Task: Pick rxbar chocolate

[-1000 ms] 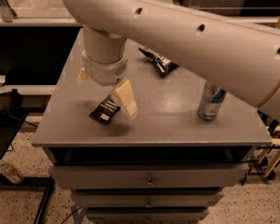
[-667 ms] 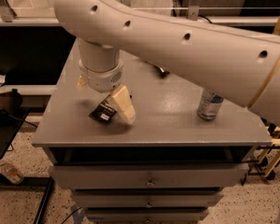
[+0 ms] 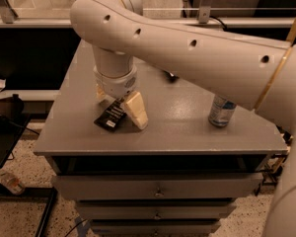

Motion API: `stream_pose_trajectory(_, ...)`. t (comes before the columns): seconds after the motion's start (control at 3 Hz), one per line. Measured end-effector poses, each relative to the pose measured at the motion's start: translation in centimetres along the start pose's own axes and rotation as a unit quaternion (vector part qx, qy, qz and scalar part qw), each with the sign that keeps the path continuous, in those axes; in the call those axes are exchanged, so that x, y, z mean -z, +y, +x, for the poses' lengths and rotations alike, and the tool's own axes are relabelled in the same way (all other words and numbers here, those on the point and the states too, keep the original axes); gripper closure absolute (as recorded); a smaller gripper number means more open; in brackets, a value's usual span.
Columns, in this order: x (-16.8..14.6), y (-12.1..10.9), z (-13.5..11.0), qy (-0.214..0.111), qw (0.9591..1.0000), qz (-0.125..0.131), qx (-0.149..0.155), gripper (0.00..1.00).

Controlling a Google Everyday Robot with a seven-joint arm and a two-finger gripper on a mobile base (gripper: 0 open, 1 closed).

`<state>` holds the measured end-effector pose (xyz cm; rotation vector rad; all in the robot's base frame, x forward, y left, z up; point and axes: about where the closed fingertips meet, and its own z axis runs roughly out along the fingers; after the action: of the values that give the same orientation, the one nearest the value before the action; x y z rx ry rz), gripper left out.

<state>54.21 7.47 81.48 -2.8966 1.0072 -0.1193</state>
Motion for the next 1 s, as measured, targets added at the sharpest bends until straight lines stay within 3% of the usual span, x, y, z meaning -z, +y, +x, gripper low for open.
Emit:
stream_pose_trajectory(0.33, 0.0, 0.2, 1.3, 0.001, 0.9999, -0.002, -0.014, 0.5)
stream_pose_trajectory(1.0, 1.4, 0.1, 1.4, 0.001, 0.9999, -0.001, -0.014, 0.96)
